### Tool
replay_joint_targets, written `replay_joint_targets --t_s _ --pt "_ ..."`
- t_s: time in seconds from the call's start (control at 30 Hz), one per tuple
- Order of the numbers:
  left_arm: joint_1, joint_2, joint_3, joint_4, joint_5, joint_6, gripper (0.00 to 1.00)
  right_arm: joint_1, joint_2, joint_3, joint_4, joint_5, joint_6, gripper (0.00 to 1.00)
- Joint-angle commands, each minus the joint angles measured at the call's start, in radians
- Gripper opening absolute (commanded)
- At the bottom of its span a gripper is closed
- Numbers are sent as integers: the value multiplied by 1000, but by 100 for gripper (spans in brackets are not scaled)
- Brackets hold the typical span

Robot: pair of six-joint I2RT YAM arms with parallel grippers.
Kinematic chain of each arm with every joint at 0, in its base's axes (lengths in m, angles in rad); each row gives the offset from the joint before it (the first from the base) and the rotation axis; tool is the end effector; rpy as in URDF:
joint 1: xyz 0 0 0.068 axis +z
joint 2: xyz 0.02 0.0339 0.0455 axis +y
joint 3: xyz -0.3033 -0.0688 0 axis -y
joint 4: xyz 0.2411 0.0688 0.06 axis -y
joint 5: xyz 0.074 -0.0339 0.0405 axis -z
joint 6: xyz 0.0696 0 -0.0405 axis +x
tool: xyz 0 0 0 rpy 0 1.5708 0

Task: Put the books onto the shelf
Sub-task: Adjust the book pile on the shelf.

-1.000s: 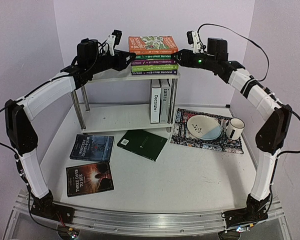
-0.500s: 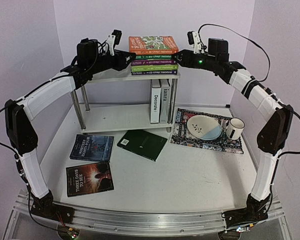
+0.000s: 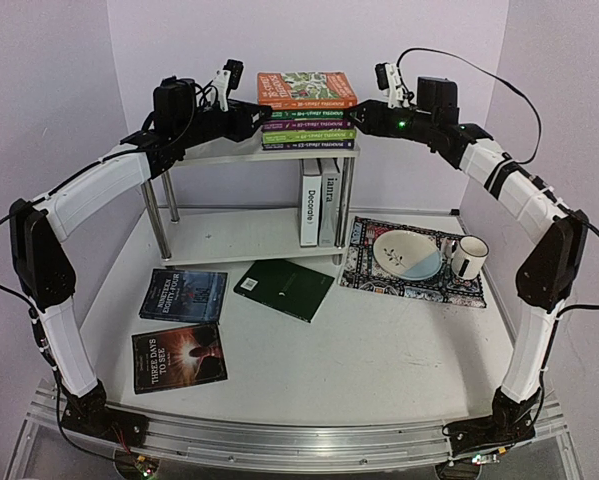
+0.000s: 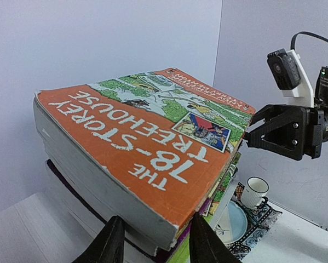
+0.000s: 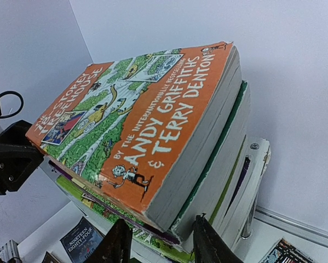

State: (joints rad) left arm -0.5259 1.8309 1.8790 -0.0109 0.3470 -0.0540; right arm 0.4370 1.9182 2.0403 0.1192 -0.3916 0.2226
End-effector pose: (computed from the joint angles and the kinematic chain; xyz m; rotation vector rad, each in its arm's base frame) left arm 0.3992 -0.2591 0.4833 0.6387 1.4462 -0.7228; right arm 0.4323 0.2313 0.5207 -0.4849 1.3079 0.8125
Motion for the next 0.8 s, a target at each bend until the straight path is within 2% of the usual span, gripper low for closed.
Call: replay_joint_targets --t_s 0.0,0.37,0.4,0.5,0.7,0.77 --pt "-22 -35 26 31 91 -12 41 23 -74 4 65 -72 -5 39" --pt "-21 -44 16 32 91 -16 41 23 -80 -9 66 -73 -2 38" --pt "-22 -45 15 32 91 -16 43 23 -80 -10 67 -73 -2 38" --pt "-20 -50 11 32 80 -15 59 23 -82 -11 68 -67 -3 42" --pt "-20 -89 -23 28 29 -12 84 22 -115 -53 68 -22 -29 88" --pt "-21 -120 -50 26 3 -13 97 22 -136 -84 68 -8 -40 97"
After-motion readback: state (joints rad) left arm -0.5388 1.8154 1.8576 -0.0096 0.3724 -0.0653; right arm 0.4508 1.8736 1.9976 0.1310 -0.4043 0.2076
